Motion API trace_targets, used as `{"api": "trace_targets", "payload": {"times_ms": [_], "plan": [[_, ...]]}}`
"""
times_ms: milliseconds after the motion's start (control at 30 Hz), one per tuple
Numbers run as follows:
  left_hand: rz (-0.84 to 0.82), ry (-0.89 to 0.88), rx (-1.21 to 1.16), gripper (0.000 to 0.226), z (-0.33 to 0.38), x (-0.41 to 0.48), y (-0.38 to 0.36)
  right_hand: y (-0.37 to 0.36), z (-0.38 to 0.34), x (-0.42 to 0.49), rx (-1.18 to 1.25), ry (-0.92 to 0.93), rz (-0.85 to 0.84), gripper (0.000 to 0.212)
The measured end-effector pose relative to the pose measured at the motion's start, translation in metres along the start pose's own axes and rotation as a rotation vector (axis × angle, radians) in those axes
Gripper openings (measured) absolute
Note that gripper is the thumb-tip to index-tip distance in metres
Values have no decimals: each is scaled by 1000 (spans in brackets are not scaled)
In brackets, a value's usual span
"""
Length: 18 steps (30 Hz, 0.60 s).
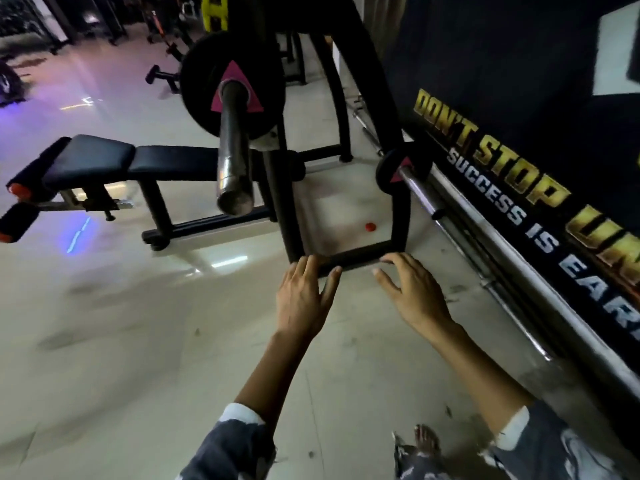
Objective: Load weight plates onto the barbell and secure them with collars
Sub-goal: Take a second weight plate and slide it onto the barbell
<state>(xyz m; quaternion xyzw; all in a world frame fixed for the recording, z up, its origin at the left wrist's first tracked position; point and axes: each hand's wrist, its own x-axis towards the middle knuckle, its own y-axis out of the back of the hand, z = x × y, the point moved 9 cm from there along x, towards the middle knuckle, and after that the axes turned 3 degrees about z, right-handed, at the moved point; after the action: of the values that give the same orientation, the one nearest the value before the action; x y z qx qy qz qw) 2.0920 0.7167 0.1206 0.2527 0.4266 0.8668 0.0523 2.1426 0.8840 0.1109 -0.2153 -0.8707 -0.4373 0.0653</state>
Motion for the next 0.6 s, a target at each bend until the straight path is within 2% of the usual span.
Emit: {"api": "trace_targets", "payload": {"times_ms": [200, 300, 467, 600], "plan": [[-141, -63, -63, 36, 67, 61, -138, 42, 138, 41, -18, -180, 21, 29], [-152, -54, -74, 33, 97, 103, -202, 62, 196, 87, -39, -209, 45, 28], [-136, 65, -122, 25, 117, 175, -276, 74, 273, 170, -62, -185, 0, 26], [-98, 173, -127, 24, 100, 227, -317, 54, 317, 241, -43, -179, -50, 25]]}}
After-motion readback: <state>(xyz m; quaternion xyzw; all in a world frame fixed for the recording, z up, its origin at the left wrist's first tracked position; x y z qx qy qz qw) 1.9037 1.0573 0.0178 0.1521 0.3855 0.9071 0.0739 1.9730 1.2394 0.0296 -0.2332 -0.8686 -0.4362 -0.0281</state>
